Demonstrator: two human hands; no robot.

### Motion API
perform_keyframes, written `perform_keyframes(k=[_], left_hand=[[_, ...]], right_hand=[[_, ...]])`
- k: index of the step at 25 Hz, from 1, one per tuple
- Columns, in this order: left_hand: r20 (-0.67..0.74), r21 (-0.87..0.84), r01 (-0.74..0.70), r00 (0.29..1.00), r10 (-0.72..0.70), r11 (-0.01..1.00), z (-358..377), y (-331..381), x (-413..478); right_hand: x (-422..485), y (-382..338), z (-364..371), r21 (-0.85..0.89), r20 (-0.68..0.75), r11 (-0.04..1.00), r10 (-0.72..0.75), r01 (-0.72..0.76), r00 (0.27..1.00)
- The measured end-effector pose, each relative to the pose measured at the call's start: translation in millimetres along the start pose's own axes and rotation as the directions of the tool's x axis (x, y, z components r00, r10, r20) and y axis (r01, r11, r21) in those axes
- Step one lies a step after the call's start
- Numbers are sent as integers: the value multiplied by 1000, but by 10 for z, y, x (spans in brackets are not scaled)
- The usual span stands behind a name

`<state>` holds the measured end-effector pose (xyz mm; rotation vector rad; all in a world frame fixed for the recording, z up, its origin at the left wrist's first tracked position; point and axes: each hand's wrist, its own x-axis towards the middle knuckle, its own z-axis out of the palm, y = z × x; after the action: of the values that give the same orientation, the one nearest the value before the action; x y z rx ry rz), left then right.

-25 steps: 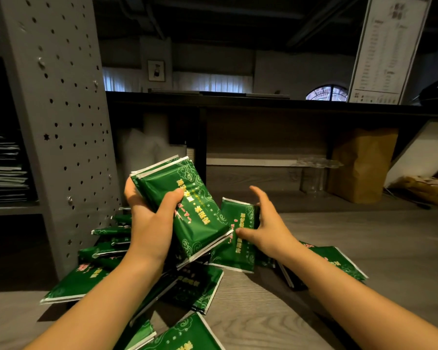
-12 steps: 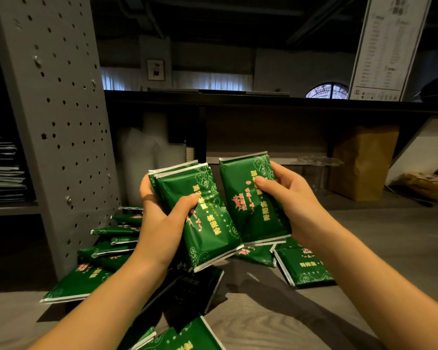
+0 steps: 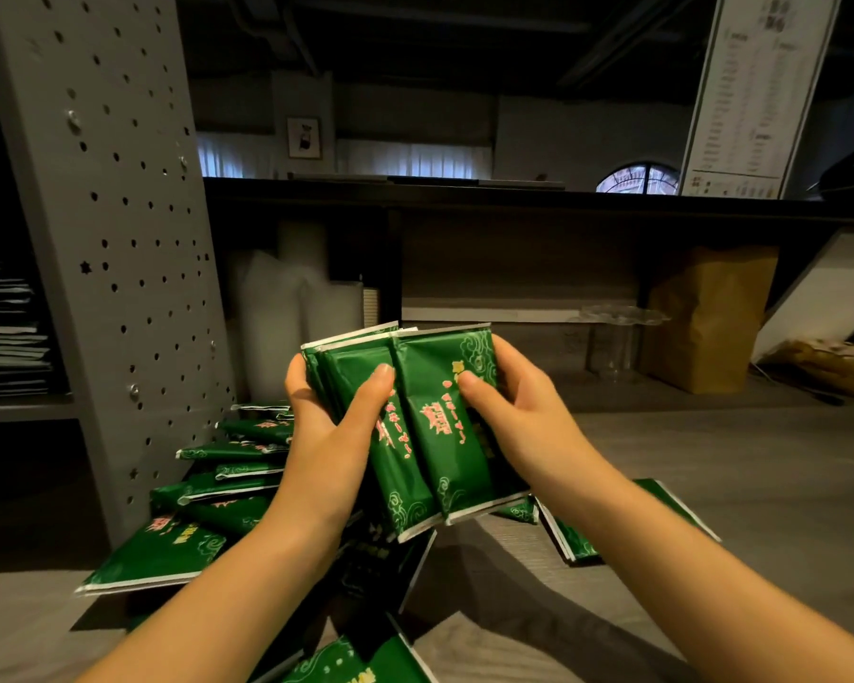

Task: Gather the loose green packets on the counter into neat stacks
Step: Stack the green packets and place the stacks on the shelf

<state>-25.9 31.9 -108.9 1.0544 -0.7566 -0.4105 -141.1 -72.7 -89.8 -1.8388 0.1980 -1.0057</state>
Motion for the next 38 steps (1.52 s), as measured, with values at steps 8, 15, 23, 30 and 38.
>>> perform_keyframes(k=[8,15,23,30,38], left_hand=[[161,-40,61,985,-54,997,51,-31,-70],[232,-51,-15,972,26,999,73,162,-51],[435,61,-121,897,83,991,206,422,-487],[451,132,25,889,-82,991,225,295,-820],[371,59,36,927,-55,998,391,69,-1075]], right_hand=[[-107,-91,233,72,105,997,17,-24,994],[-93,-200,22,67,232,977,184,-204,955],[-566,-352,-253,68,80,987,139,-144,987],[-998,-397,-342,-39,27,996,86,-85,996],[-1254,-160,-327,76,92,984,154,-161,984]])
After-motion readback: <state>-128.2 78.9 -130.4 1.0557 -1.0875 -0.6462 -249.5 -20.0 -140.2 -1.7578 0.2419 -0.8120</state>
